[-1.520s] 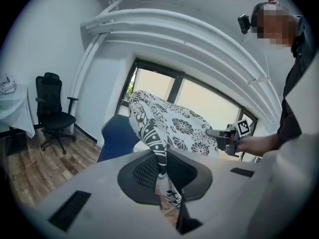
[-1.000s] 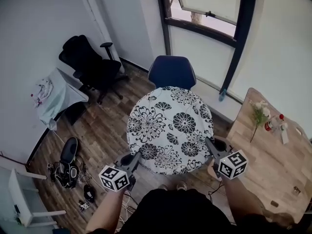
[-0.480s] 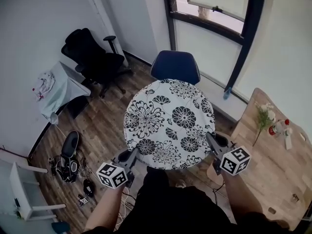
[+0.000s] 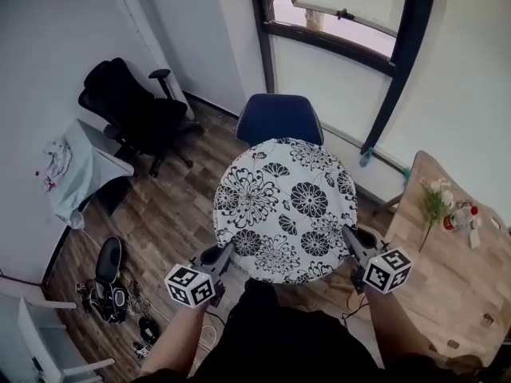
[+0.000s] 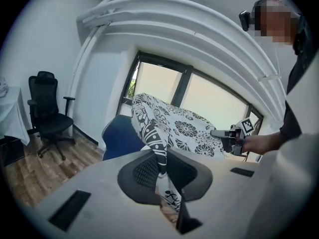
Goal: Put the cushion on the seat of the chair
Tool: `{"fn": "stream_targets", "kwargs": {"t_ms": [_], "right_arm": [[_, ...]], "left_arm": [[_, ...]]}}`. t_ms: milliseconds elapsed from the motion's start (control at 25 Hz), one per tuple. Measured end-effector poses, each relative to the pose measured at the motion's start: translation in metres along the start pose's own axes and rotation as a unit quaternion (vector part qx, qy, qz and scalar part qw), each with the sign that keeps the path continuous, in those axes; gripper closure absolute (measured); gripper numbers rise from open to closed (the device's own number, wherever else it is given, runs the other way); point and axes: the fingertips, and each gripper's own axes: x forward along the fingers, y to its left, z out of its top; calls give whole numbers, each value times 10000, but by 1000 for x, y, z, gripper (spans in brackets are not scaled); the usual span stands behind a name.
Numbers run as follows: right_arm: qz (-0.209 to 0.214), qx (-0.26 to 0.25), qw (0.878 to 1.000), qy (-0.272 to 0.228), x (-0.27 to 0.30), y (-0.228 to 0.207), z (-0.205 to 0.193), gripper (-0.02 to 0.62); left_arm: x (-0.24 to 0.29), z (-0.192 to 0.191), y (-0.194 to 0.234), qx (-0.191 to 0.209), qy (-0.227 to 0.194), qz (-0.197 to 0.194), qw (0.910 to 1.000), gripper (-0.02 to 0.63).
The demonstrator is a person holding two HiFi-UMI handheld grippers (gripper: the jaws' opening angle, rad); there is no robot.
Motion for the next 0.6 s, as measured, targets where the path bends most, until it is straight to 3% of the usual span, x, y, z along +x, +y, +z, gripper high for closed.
{"fn": "stream_targets", "kwargs": {"t_ms": [200, 600], "right_arm": [[-386, 143, 9991, 48, 55, -10, 16, 557], [-959, 176, 9952, -33, 86, -17, -11, 557]], "left_arm": [[40, 30, 60, 122, 348, -370, 9986, 586], [79, 8, 111, 280, 506, -900, 9943, 585]]}}
